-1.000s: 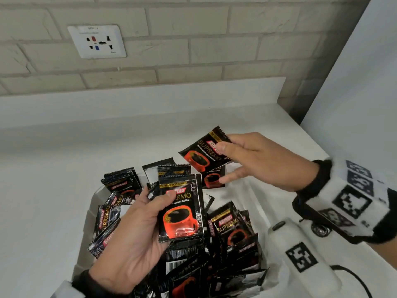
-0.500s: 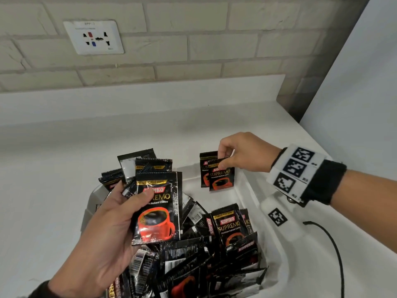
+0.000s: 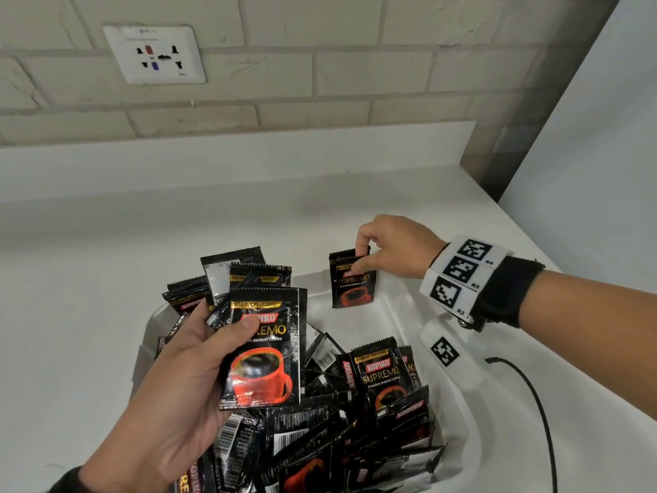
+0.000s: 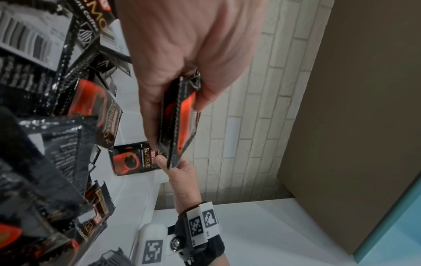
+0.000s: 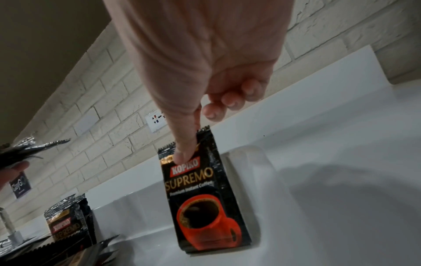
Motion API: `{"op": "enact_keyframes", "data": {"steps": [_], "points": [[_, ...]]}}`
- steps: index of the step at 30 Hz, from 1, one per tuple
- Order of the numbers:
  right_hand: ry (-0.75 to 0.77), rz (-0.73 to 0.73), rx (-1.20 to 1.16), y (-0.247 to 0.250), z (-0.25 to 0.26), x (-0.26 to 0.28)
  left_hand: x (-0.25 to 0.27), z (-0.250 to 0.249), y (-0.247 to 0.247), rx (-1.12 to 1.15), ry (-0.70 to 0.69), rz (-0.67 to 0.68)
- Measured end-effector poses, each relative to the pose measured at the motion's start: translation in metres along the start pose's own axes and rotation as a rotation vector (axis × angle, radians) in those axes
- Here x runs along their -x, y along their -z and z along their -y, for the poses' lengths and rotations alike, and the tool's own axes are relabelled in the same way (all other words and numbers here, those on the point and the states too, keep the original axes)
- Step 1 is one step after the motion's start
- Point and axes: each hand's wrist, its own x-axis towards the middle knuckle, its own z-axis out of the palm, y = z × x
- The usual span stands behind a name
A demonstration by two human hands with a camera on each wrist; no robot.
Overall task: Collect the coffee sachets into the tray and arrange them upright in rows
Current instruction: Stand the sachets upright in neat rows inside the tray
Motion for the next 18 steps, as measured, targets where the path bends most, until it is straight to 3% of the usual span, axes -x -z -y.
{"op": "enact_keyframes", "data": {"steps": [12,18], "points": [[0.066,-0.061,0.060,0.003,0.003,0.005,-0.002,0.004,-0.006,-0.016,0.042,0.044],[0.296,-0.167,-0.252,0.020,0.035,0.043,-0.006,0.007,-0.012,-0.039,0.004,0.051]]}}
